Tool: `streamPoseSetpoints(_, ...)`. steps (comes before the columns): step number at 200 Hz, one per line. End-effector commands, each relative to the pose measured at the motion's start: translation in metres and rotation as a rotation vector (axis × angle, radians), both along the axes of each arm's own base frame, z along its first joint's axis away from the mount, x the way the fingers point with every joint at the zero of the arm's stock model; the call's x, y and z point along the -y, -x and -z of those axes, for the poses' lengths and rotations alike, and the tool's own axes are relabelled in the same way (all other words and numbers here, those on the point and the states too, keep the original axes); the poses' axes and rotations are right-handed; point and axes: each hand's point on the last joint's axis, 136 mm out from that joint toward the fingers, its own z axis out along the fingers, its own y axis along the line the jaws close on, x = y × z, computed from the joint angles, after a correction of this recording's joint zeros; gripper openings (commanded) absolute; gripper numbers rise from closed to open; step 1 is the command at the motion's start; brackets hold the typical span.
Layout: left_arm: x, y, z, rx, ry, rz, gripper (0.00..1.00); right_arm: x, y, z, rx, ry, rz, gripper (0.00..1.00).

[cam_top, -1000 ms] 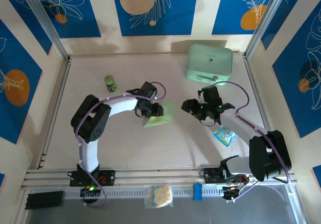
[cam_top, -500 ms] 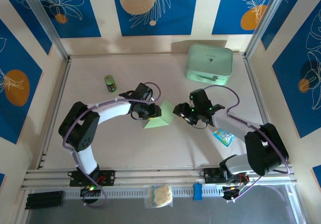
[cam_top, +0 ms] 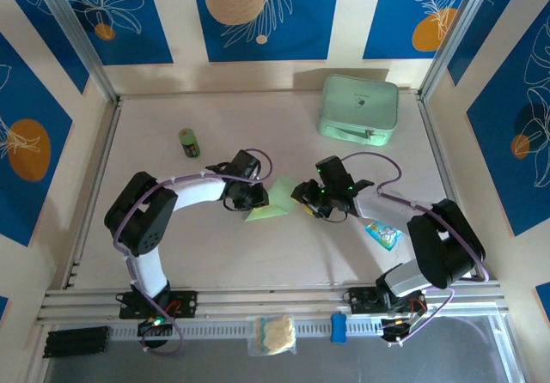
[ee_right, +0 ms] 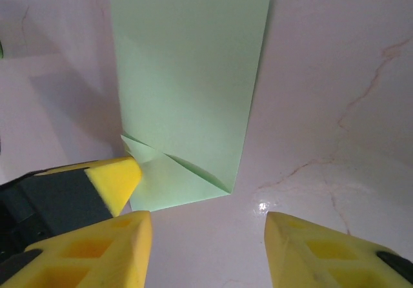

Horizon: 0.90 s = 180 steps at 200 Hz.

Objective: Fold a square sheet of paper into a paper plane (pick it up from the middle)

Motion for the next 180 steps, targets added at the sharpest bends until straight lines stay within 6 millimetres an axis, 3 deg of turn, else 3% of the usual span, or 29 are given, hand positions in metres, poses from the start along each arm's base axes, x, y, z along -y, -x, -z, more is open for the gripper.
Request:
streamPoseSetpoints(1, -0.009, 0.0, 0.016, -0.025, -0.024, -0.07, 0.19, 0.001, 0.001, 0.007, -0.032, 0.008, 0.051, 0.48)
streamPoseSetpoints(69, -0.012, 0.009, 0.023, -0.082, -0.017, -0.121, 0.18, -0.013, 0.002, 0.017, -0.083, 0.013, 0.059, 0.47)
streamPoseSetpoints(132, -0.011, 0.012, 0.02, -0.091, 0.0, -0.123, 0.18, -0.017, 0.001, 0.023, -0.096, 0.024, 0.117, 0.34)
streamPoseSetpoints(180, -0.008, 0.014, 0.017, -0.103, 0.026, -0.13, 0.2, -0.024, 0.0, 0.028, -0.125, 0.032, 0.114, 0.34)
